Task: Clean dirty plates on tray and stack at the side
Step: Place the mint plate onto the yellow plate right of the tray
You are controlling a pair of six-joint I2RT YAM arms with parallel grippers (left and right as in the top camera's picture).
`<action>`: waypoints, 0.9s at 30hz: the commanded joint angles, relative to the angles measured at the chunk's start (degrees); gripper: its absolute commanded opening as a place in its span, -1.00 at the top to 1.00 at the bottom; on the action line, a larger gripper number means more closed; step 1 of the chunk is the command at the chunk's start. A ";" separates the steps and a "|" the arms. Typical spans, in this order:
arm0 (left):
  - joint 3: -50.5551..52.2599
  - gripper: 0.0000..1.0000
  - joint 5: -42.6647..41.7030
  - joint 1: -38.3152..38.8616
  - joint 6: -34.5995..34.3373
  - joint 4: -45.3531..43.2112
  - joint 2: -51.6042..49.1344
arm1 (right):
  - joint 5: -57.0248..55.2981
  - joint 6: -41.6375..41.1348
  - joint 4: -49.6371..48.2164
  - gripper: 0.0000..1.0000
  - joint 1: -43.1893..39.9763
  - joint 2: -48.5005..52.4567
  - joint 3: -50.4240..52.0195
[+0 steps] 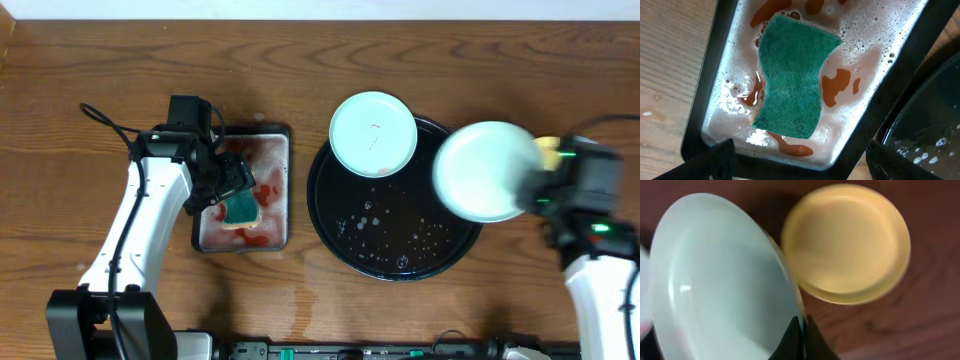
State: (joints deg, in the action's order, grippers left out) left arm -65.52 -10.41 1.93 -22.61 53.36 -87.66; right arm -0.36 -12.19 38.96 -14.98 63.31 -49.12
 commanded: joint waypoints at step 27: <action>-0.39 -0.67 -0.09 -0.22 0.09 0.13 0.33 | 35.60 -4.85 -18.93 0.16 -17.31 14.27 -0.92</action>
State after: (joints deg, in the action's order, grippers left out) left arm -65.52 -10.41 1.93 -22.63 53.36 -87.66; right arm 30.11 -19.70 19.46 -39.27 84.20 -49.12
